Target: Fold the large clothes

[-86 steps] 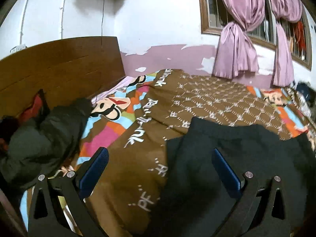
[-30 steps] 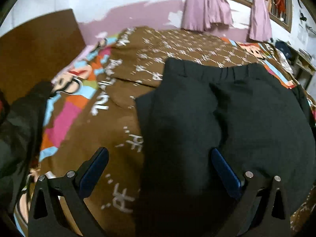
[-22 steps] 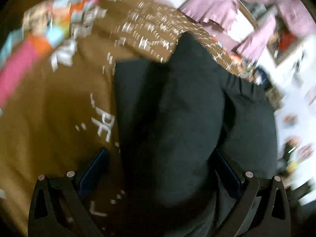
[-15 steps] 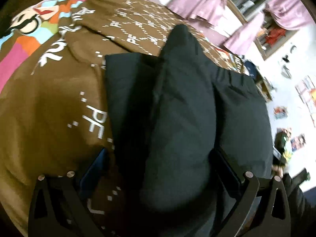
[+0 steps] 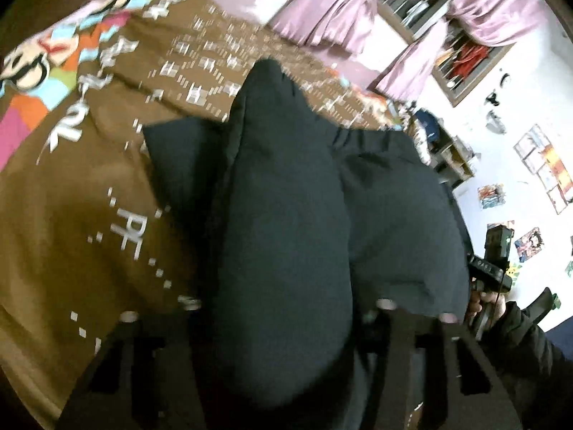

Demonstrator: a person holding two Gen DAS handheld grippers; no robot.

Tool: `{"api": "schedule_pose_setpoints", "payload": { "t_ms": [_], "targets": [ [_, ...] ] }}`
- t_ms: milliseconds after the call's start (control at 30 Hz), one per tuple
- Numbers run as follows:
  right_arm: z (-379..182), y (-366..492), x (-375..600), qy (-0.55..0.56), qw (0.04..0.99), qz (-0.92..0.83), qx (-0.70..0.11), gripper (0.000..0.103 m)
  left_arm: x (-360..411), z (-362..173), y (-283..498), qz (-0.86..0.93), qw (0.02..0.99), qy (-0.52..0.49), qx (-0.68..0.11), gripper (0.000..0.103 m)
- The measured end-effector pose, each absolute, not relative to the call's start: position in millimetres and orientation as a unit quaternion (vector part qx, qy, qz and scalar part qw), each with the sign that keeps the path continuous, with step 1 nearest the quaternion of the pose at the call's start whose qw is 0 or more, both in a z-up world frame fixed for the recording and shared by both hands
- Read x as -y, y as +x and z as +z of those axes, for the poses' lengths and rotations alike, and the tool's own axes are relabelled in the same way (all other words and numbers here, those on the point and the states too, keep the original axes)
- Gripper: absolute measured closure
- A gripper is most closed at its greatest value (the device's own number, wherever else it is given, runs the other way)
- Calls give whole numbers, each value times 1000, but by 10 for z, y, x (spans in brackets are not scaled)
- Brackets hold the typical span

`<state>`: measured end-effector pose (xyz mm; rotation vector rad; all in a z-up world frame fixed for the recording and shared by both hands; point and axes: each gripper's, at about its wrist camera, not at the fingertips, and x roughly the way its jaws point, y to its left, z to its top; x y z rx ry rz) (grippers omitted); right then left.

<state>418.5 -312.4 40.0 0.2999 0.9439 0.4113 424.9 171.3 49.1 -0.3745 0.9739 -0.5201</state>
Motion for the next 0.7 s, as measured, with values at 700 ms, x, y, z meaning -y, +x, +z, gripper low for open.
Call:
{"api": "schedule_pose_setpoints", "payload": {
  "t_ms": [700],
  "targets": [
    [958,4344,3209,98,940,69,-320,77,-954,686,4630,-217,868,-176,-410,76]
  ]
}}
